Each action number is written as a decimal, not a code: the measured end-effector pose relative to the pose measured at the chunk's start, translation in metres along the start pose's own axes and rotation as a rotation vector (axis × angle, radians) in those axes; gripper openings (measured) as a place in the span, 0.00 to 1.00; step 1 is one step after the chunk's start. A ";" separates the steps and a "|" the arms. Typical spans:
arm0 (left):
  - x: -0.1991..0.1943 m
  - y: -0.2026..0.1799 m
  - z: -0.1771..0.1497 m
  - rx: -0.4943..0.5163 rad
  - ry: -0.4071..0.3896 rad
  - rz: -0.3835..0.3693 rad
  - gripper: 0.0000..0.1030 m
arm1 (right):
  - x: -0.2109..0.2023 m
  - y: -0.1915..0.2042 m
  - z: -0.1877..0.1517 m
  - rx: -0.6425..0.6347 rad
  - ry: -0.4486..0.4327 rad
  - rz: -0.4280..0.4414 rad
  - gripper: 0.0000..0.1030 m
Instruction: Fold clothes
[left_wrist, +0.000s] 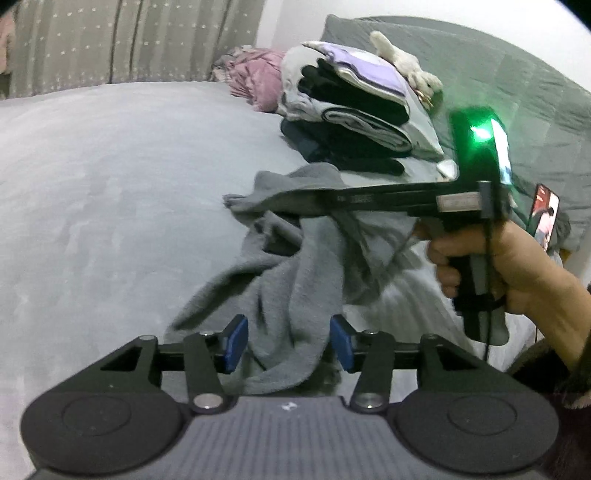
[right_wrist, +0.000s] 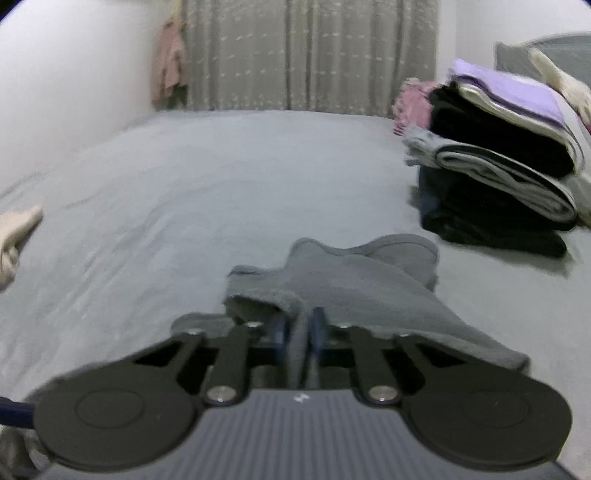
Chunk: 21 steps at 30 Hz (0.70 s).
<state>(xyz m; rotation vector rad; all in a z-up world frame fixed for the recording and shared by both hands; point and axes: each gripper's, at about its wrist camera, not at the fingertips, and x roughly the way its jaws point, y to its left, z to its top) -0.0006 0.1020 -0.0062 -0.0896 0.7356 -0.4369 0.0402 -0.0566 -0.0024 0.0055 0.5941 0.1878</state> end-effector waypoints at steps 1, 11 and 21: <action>-0.001 0.002 0.000 -0.004 -0.002 0.004 0.54 | -0.004 -0.008 0.001 0.022 -0.013 -0.012 0.04; 0.006 0.016 0.000 -0.006 0.053 0.118 0.63 | -0.035 -0.090 0.000 0.142 -0.055 -0.172 0.04; 0.030 0.004 -0.006 0.072 0.125 0.138 0.63 | -0.038 -0.129 -0.024 0.108 0.061 -0.312 0.04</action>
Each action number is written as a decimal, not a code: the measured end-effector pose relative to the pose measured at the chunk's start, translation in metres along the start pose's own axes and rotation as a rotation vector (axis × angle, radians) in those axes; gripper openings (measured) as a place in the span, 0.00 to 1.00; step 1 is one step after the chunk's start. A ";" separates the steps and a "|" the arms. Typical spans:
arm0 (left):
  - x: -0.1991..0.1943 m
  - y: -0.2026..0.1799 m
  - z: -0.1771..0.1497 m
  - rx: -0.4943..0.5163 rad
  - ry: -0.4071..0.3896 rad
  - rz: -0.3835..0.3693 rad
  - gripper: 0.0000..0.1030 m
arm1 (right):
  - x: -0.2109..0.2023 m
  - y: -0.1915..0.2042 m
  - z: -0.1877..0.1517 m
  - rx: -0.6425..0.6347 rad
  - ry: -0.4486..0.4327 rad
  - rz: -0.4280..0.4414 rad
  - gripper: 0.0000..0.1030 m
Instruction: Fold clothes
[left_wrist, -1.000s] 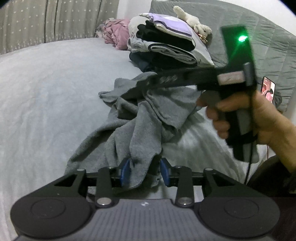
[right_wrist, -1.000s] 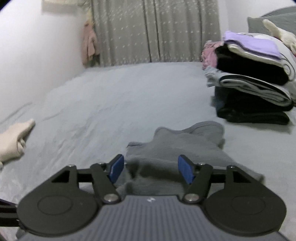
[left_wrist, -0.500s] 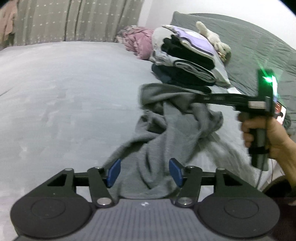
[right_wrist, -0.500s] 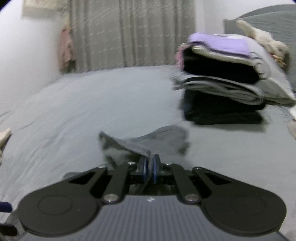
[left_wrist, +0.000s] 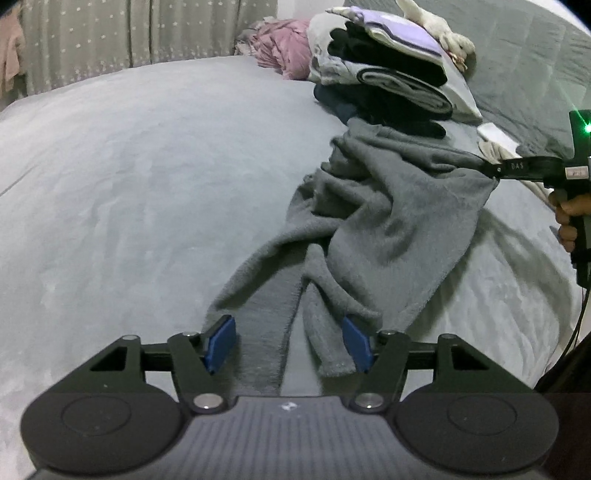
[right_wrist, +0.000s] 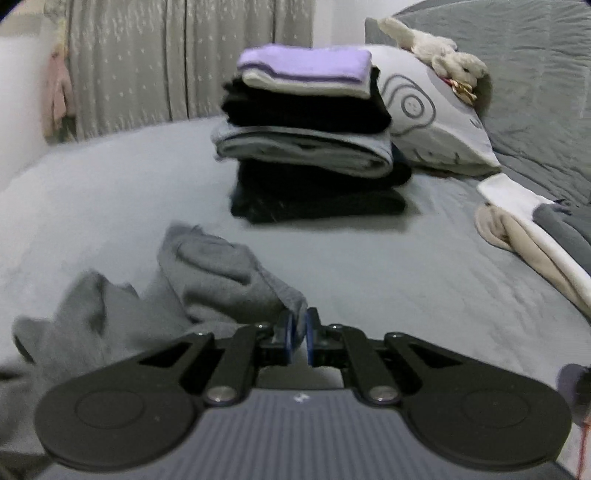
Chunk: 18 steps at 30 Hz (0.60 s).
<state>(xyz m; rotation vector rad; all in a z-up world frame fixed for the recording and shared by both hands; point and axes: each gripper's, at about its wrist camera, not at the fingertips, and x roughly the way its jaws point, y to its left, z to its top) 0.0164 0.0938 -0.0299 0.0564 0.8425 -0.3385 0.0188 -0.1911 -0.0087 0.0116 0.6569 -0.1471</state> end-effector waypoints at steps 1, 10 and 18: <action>0.002 -0.001 -0.001 0.003 0.003 0.003 0.63 | 0.001 -0.002 -0.004 -0.017 0.015 -0.010 0.04; 0.013 -0.013 0.004 0.041 0.007 0.020 0.05 | -0.006 -0.017 -0.020 -0.057 0.001 0.000 0.51; 0.032 -0.013 0.031 0.041 -0.027 0.186 0.02 | -0.018 -0.019 -0.012 -0.016 -0.070 0.053 0.63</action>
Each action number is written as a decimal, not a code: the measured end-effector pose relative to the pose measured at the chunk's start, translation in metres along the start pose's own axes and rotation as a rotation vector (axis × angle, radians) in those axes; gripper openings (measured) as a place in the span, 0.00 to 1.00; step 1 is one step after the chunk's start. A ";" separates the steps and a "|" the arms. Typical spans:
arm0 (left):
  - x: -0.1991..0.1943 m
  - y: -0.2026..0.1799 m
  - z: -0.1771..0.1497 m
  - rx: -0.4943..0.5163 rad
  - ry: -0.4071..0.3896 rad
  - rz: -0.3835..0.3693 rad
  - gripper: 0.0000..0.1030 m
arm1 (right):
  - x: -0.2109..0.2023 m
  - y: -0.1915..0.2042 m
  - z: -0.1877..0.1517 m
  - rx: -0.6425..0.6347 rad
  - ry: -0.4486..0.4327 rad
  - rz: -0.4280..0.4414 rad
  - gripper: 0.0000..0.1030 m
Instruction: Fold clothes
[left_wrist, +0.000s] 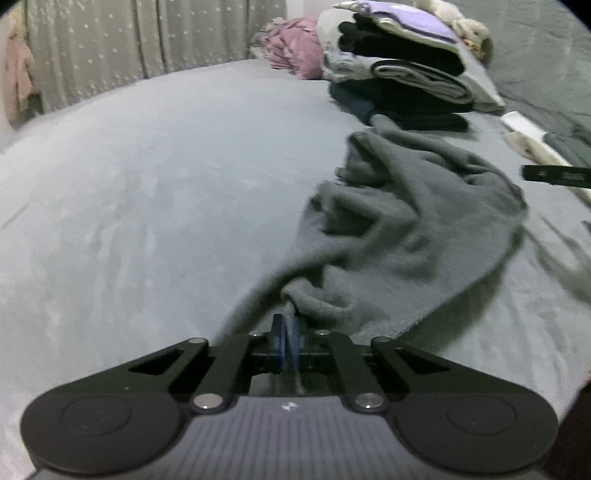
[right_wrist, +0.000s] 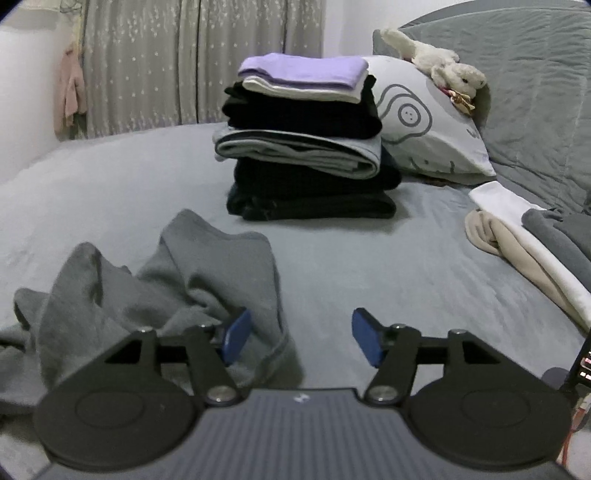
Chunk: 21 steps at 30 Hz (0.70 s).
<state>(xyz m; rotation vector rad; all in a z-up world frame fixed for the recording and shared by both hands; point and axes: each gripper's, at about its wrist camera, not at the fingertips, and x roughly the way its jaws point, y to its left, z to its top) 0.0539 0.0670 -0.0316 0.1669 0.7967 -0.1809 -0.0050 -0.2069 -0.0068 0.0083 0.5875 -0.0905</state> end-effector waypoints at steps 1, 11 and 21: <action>0.002 0.003 0.005 -0.004 -0.007 0.029 0.02 | 0.001 0.002 0.001 0.000 -0.001 0.005 0.63; 0.012 0.041 0.054 -0.180 -0.075 0.119 0.01 | 0.007 0.031 0.019 0.015 -0.048 0.120 0.63; 0.039 0.012 0.058 -0.177 -0.077 -0.224 0.39 | 0.031 0.082 0.039 0.143 0.033 0.418 0.67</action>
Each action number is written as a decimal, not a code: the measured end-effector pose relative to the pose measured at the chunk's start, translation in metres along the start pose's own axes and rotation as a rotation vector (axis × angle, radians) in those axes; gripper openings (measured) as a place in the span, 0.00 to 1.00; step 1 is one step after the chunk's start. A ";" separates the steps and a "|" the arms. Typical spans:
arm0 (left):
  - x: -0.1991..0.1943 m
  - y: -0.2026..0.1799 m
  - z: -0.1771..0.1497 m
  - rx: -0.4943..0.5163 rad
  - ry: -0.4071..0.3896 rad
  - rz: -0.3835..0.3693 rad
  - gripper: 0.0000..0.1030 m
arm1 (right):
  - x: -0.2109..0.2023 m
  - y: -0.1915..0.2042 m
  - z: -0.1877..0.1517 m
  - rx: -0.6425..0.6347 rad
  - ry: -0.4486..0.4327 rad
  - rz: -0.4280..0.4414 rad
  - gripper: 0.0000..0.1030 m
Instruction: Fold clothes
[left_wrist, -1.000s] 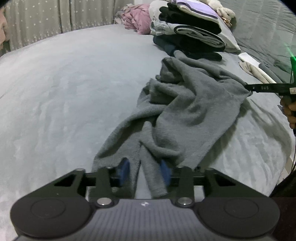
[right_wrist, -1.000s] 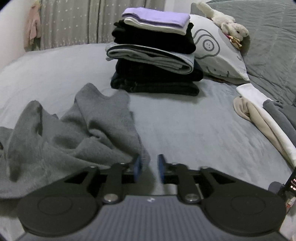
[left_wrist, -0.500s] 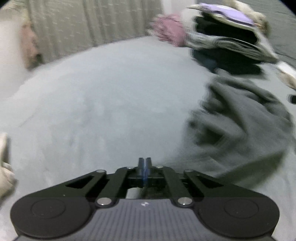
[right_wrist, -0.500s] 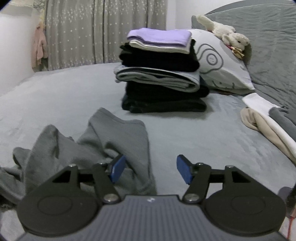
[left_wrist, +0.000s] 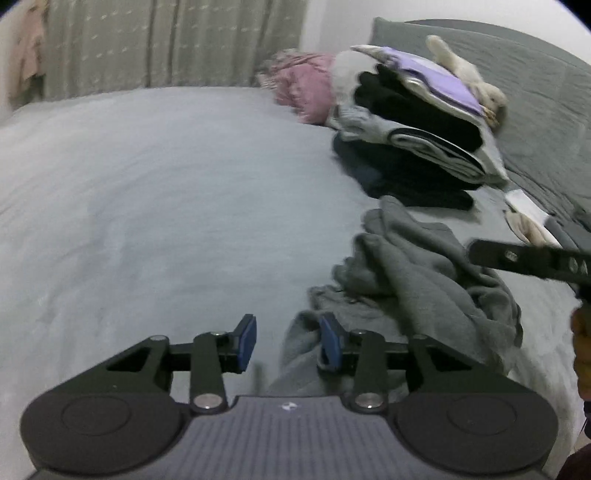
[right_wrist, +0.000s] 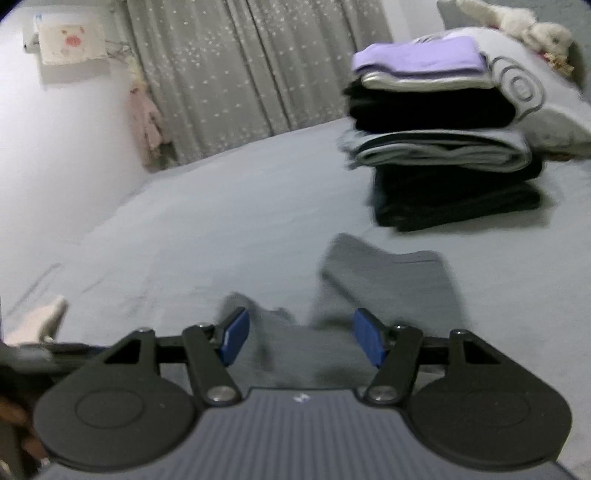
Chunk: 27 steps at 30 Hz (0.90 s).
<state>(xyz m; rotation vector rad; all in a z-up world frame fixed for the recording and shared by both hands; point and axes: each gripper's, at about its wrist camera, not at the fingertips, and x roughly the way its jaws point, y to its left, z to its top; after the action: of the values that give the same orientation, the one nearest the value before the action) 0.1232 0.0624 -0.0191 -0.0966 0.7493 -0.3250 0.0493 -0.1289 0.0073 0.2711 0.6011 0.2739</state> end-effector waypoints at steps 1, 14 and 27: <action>0.005 -0.003 -0.001 0.002 0.002 -0.018 0.39 | 0.006 0.005 -0.001 0.002 0.005 0.005 0.68; -0.003 -0.007 -0.003 -0.056 -0.035 -0.070 0.46 | 0.032 0.022 -0.020 -0.010 0.099 -0.099 0.05; -0.008 -0.011 -0.001 -0.020 -0.032 -0.143 0.52 | -0.040 -0.044 -0.036 -0.010 0.097 -0.157 0.05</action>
<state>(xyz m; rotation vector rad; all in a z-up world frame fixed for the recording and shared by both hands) 0.1141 0.0544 -0.0128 -0.1749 0.7157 -0.4513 0.0047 -0.1771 -0.0153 0.2004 0.7130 0.1395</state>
